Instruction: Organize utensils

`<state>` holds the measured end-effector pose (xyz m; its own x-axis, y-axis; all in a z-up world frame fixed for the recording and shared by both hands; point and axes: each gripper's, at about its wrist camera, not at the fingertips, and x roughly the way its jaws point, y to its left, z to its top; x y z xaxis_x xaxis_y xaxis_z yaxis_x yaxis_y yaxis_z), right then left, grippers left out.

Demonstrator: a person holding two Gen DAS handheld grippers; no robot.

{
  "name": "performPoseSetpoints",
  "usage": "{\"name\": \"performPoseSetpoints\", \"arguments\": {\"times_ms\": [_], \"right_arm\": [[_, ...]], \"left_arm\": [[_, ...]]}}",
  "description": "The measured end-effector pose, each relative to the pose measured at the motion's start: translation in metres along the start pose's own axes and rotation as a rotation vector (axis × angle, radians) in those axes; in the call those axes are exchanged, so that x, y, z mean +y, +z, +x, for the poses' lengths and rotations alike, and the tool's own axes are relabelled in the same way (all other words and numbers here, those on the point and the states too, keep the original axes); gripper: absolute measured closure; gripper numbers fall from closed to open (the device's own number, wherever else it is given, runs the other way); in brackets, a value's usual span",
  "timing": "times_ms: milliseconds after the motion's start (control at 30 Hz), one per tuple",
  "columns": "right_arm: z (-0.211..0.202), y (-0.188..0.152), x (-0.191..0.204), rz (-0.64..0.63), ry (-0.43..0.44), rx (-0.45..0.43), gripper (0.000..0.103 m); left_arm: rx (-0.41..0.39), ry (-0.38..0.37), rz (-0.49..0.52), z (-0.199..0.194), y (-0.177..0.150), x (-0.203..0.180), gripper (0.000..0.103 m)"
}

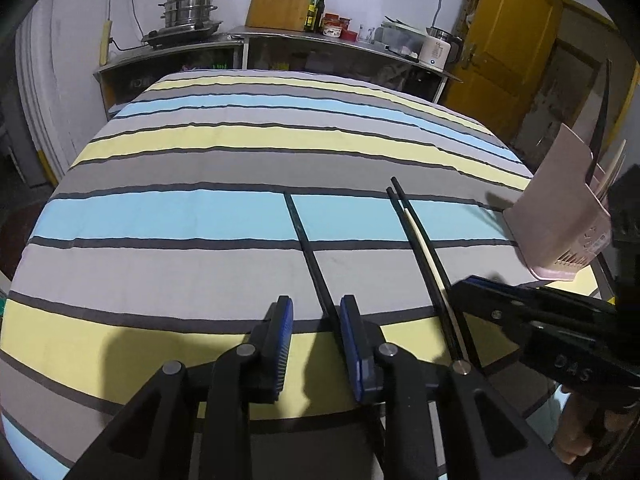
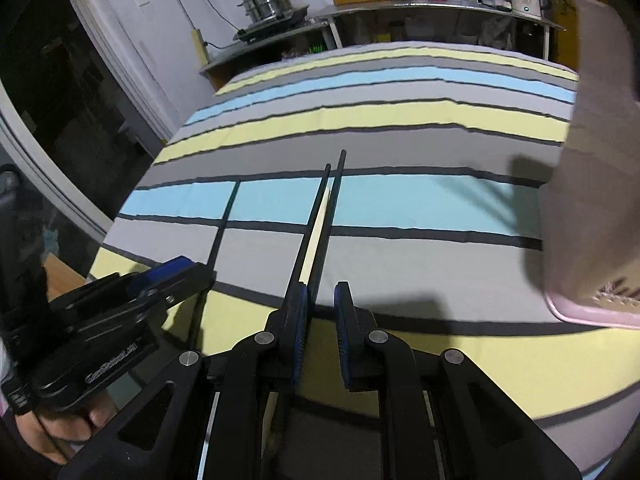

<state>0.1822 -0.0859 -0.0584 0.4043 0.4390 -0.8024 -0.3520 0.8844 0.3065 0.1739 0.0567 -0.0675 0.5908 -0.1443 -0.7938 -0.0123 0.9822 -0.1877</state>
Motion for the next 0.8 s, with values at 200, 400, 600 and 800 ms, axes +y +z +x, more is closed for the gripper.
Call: {"name": "performPoseSetpoints", "arguments": {"times_ms": [200,400,600,800], "right_arm": [[0.003,0.004,0.001,-0.013,-0.019,-0.005,0.089],[-0.004,0.0,-0.005,-0.011,-0.053,-0.003,0.089],[-0.003,0.007,-0.006,-0.004,-0.09,0.012,0.089],[0.01,0.023,-0.002,-0.004,-0.116,0.011,0.089]], "left_arm": [[-0.006,-0.007,0.001,0.001,0.0,0.001,0.078],[-0.006,-0.012,-0.007,0.002,0.001,0.001,0.078],[0.009,-0.036,-0.039,0.008,0.011,0.006,0.078],[0.025,-0.039,-0.044,0.016,0.022,0.008,0.078]]}}
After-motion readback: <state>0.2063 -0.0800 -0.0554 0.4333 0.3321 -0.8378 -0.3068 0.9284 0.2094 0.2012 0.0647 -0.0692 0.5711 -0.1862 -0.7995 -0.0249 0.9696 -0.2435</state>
